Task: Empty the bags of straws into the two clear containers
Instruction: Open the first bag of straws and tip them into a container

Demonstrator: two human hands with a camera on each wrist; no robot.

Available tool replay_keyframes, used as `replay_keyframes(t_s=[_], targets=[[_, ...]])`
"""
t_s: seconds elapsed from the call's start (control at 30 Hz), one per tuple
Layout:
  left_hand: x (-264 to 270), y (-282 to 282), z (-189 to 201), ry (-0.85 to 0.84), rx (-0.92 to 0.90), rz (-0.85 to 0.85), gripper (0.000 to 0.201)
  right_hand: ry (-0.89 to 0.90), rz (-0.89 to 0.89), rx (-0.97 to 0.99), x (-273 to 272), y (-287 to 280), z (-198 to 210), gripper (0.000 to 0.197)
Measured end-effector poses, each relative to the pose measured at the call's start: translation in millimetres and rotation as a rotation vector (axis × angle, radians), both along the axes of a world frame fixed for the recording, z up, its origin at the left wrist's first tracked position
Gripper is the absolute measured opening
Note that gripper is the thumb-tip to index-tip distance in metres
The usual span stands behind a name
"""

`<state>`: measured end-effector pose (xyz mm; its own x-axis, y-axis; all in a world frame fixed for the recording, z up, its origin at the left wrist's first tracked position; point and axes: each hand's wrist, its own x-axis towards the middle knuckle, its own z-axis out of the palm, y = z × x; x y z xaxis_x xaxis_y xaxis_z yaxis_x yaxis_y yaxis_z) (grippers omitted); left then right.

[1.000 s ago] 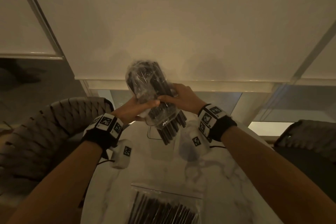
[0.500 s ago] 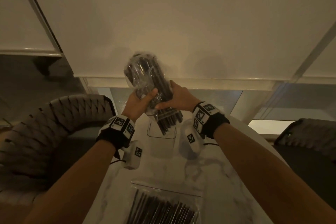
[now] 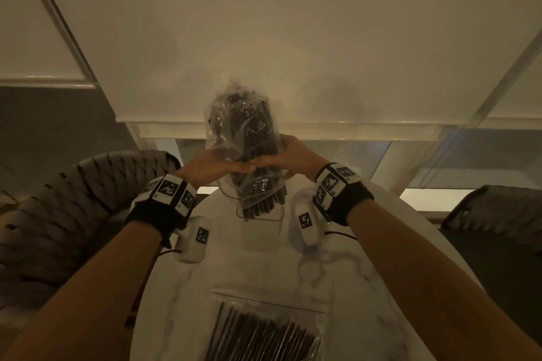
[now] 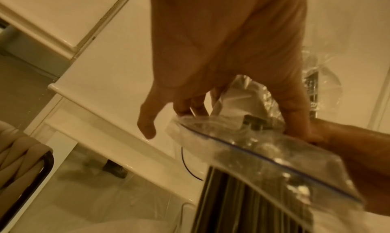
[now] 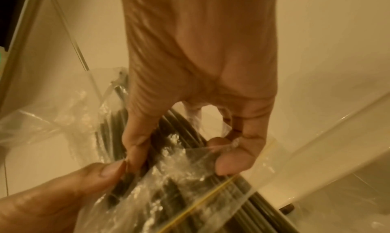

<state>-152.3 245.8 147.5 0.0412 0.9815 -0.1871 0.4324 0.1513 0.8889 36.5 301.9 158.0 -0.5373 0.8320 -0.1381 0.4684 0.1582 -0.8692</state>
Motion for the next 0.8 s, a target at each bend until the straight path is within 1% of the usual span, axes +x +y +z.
replay_keyframes(t_s=[0.07, 0.1, 0.13, 0.17, 0.23, 0.27, 0.33, 0.37, 0.47, 0.5, 0.6, 0.63, 0.7, 0.8], targets=[[-2, 0, 0, -0.029, -0.03, 0.034, 0.082, 0.024, -0.004, -0.004, -1, -1, 4, 0.058], [-3, 0, 1, -0.034, -0.023, 0.042, 0.09, 0.037, -0.01, -0.007, -3, -1, 5, 0.057], [-4, -1, 1, -0.038, -0.019, 0.03, 0.091, 0.053, -0.021, -0.009, -4, -2, 7, 0.057], [-5, -1, 3, -0.051, -0.016, 0.003, 0.085, 0.074, -0.034, -0.011, -6, -2, 6, 0.058], [-6, -3, 5, -0.064, -0.012, -0.047, 0.063, 0.104, -0.058, -0.004, -9, -2, 3, 0.058], [-7, -3, 5, -0.061, -0.009, -0.059, 0.058, 0.114, -0.068, 0.003, -9, -3, 1, 0.057], [-8, -5, 6, -0.061, -0.022, -0.047, 0.057, 0.133, -0.082, -0.005, -9, -4, -2, 0.057], [-8, -7, 7, -0.051, -0.026, -0.04, 0.052, 0.141, -0.088, -0.017, -8, -5, -2, 0.056], [-1, -10, 12, -0.005, 0.015, 0.026, 0.012, 0.097, -0.082, -0.015, -5, -10, 0, 0.054], [2, -11, 14, 0.005, 0.065, 0.05, 0.01, 0.077, -0.067, -0.007, -3, -11, 0, 0.052], [8, -17, 18, -0.096, 0.202, 0.157, 0.021, 0.067, -0.052, 0.009, 7, -14, 5, 0.034], [8, -18, 20, -0.106, 0.242, 0.181, 0.026, 0.064, -0.058, 0.013, 12, -14, 6, 0.033], [8, -18, 23, -0.104, 0.277, 0.176, 0.026, 0.05, -0.077, 0.004, 18, -14, 8, 0.041], [16, -20, 30, -0.152, 0.288, 0.175, 0.038, 0.053, -0.082, -0.013, 20, -17, 10, 0.049]])
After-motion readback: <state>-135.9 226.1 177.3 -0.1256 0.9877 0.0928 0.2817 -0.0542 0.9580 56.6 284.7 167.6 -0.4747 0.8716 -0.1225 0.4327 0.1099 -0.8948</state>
